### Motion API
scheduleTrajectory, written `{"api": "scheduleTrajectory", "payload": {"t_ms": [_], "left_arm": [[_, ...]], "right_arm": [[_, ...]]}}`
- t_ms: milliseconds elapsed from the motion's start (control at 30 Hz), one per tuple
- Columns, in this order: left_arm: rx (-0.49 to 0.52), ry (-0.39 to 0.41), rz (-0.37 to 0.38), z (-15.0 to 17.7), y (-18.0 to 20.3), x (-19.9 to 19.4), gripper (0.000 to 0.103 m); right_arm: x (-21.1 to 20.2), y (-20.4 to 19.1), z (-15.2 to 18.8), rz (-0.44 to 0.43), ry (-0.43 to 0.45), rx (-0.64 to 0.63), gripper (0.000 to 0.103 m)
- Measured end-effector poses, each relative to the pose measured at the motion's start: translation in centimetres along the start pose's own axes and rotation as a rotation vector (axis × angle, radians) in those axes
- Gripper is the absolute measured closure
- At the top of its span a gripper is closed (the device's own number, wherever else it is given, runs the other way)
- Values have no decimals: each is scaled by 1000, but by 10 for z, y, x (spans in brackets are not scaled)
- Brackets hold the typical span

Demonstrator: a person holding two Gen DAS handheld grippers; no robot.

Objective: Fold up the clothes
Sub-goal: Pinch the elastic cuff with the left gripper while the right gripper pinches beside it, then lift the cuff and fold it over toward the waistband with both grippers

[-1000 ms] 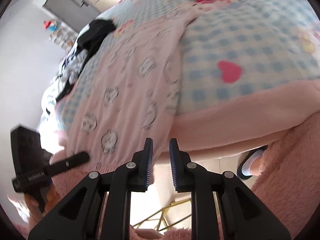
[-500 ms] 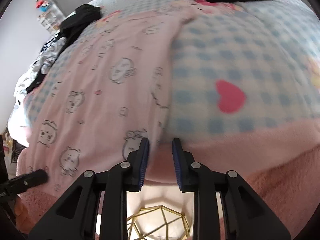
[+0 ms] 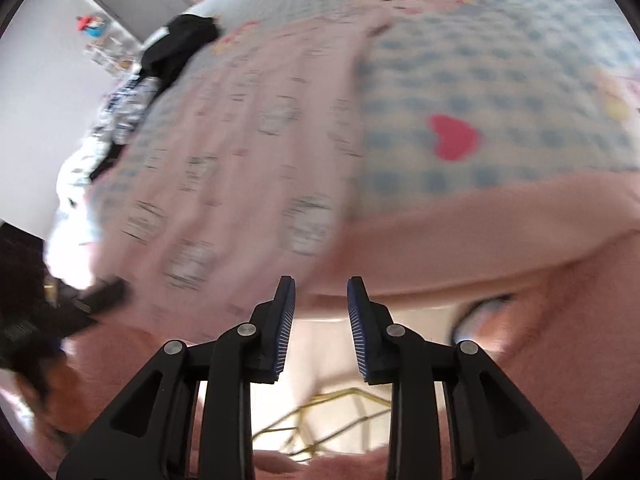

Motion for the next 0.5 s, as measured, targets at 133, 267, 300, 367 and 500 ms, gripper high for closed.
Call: {"api": "scheduleTrajectory", "payload": {"t_ms": [133,267,300,367,500], "left_arm": [[14,8,3,-4,9,-1,83],[2,7,10,-5,9,2,83],[-1,8,11,-5,9,2,83],[-2,11,20,-6,9,0,83],[14,22,47,-21,14,-10,83]], "right_arm": [[25,14,9,67,-117,5,75],[32,-7,11,-104,-126,-47,75],[33,-13,11,-147,-127,-59,75],[30,-23,10,-174,-115,-96,75],[16,-34,-3,-265,-75,-102,75]]}}
Point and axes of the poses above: each gripper's, at about its wrist camera, not at the fingertips, and x roughly the way its jaws point, y to its right, z to its underside, the point moved 5 cm from there along x, roughly the way its jaws point, and after that the axes turned 15 degrees about -y, right-handed, at the moved point
